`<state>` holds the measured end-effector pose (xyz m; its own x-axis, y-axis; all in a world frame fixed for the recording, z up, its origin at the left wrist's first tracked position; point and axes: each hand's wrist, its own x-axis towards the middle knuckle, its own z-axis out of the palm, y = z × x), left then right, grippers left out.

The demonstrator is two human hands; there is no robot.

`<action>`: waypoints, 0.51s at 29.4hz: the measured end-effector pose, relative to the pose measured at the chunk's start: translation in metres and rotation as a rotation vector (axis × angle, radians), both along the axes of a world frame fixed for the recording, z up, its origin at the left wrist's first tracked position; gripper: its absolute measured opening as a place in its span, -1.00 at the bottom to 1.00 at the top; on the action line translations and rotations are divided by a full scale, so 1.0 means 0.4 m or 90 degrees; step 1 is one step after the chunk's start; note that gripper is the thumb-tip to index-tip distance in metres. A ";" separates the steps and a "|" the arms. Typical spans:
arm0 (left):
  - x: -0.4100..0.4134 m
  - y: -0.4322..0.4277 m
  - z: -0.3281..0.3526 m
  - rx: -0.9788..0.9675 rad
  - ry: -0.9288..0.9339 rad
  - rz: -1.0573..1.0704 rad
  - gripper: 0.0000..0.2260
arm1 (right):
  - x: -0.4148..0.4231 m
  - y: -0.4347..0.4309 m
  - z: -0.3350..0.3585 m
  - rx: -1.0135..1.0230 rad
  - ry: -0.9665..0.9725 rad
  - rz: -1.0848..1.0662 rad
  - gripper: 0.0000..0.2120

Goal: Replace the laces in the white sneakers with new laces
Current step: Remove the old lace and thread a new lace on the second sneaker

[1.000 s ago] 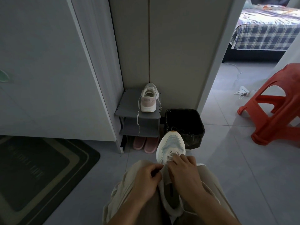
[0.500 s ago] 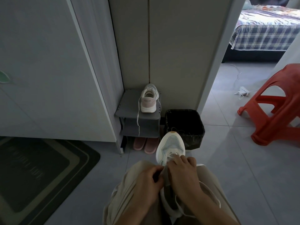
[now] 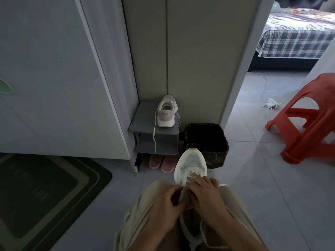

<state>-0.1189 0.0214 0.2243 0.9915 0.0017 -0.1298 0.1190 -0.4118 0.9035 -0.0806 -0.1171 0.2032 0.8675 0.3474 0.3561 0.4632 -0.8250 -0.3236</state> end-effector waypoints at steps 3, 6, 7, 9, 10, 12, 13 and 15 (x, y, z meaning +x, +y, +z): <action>0.015 0.015 0.005 0.020 0.019 -0.010 -0.82 | 0.003 -0.001 0.003 -0.006 0.024 0.002 -0.79; 0.033 0.025 0.019 0.018 0.056 0.017 -0.91 | 0.008 0.010 0.001 0.001 0.040 0.008 -0.79; 0.043 0.028 0.020 0.005 0.076 0.021 -0.94 | 0.009 0.014 0.002 0.015 0.044 0.016 -0.80; 0.064 0.034 0.025 -0.038 0.125 -0.005 -0.93 | 0.007 0.018 0.005 0.017 0.076 0.029 -0.80; 0.072 0.036 0.028 -0.055 0.149 -0.020 -0.91 | 0.006 0.015 0.007 0.012 0.083 0.035 -0.79; 0.084 0.043 0.023 -0.048 0.162 -0.028 -0.88 | 0.011 0.002 0.018 -0.002 0.077 0.046 -0.77; 0.087 0.052 0.025 -0.035 0.150 -0.009 -0.88 | 0.018 -0.010 0.030 0.024 0.105 0.044 -0.78; 0.079 0.098 0.036 -0.089 0.099 0.089 -0.90 | 0.042 -0.056 0.059 0.110 0.191 -0.007 -0.82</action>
